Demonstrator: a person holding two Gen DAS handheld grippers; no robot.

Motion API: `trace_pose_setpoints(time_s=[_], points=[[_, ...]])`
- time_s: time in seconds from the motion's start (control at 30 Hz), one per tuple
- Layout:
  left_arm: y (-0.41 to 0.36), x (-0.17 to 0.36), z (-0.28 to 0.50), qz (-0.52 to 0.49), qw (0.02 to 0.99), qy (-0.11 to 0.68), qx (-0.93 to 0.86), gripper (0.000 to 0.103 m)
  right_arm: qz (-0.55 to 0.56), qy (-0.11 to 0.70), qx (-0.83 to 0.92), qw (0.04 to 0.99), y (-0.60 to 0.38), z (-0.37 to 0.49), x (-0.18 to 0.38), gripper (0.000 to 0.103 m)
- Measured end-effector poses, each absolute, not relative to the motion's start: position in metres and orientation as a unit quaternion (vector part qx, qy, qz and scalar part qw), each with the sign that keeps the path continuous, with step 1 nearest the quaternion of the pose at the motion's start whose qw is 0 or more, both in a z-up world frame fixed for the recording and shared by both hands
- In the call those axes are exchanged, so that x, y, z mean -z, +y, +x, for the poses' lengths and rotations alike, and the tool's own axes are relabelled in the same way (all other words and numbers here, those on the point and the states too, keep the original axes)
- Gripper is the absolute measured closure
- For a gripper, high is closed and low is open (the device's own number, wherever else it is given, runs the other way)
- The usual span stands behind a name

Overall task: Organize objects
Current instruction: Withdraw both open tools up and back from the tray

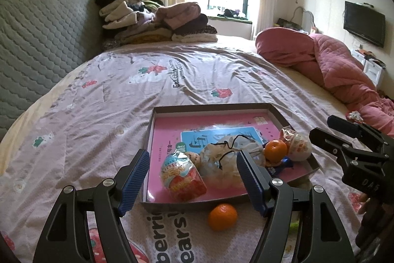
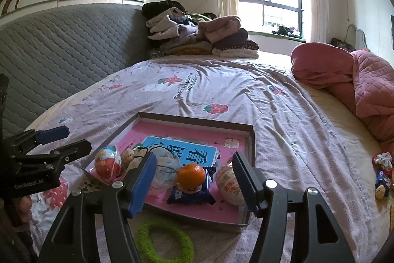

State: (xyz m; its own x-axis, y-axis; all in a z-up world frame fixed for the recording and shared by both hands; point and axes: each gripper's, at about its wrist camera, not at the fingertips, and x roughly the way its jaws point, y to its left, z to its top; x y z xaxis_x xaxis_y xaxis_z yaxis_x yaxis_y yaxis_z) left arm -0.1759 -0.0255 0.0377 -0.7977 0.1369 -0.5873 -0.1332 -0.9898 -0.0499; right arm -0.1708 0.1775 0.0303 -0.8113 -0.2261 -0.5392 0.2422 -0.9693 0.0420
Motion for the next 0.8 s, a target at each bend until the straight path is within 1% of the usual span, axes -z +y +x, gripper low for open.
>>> trace_pose_setpoints(time_s=[0.53,0.8], points=[[-0.021,-0.044,-0.166,-0.304,0.070,-0.008,-0.950,0.029,0.258,-0.005,0.958,0.124,0.190,-0.155,-0.052,0.039],[-0.017,-0.044,-0.155,-0.308,0.075,0.000,-0.948,0.029,0.258,-0.007,0.957,0.129,0.189,-0.149,-0.052,0.039]])
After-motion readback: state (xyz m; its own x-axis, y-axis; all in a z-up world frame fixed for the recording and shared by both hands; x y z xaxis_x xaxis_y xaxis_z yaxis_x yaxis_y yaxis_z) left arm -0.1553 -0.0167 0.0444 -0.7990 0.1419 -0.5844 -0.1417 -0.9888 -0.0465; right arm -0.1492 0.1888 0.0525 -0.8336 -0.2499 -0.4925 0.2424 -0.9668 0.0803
